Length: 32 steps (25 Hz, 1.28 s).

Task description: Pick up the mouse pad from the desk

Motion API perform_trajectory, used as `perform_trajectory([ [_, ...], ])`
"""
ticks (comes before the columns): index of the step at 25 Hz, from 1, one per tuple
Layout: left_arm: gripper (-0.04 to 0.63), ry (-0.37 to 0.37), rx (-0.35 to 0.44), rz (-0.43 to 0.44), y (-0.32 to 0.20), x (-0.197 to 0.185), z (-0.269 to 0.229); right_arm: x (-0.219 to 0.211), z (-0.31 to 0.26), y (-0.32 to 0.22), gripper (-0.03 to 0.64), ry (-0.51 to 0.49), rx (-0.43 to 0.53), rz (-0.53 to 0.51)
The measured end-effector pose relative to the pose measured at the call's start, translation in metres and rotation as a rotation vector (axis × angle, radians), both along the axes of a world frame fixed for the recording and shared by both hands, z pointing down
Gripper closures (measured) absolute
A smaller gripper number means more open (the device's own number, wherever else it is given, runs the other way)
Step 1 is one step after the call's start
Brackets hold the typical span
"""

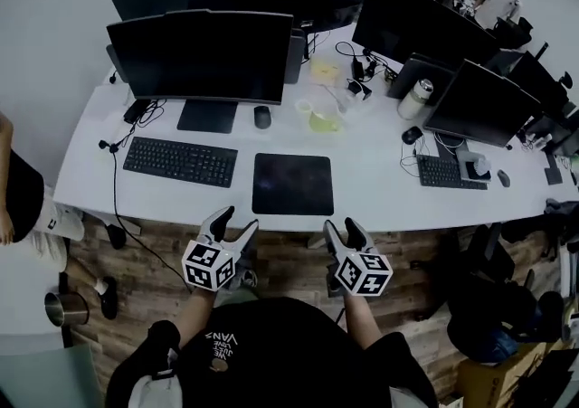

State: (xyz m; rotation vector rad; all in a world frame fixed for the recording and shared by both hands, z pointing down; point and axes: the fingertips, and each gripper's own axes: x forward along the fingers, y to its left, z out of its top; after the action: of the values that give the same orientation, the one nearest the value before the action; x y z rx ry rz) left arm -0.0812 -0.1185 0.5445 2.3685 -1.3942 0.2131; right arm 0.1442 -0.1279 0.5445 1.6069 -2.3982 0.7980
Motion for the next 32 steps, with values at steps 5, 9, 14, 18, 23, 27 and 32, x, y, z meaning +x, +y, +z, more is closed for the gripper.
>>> perform_trajectory([
  [5,0.341,-0.007,-0.034,0.055,-0.03,-0.009,0.01,-0.005,0.009,-0.018,0.385,0.007,-0.026,0.07],
  [9,0.341,-0.015,-0.056,0.099,-0.049,-0.018,0.019,-0.011,0.017,-0.03,0.385,0.009,-0.039,0.129],
  [14,0.341,-0.018,-0.076,0.137,-0.066,-0.036,0.029,-0.022,0.028,-0.042,0.385,0.012,-0.054,0.179],
  [18,0.341,-0.009,-0.093,0.165,-0.079,-0.044,0.037,-0.031,0.035,-0.047,0.385,0.019,-0.074,0.205],
  [23,0.341,0.003,-0.147,0.182,-0.087,-0.032,0.052,-0.027,0.049,-0.054,0.385,0.035,-0.115,0.198],
  [27,0.341,0.006,-0.191,0.163,-0.095,-0.024,0.062,-0.02,0.056,-0.07,0.385,0.038,-0.132,0.168],
  [32,0.341,0.004,-0.223,0.11,-0.109,-0.007,0.069,0.001,0.066,-0.104,0.385,0.062,-0.156,0.109],
])
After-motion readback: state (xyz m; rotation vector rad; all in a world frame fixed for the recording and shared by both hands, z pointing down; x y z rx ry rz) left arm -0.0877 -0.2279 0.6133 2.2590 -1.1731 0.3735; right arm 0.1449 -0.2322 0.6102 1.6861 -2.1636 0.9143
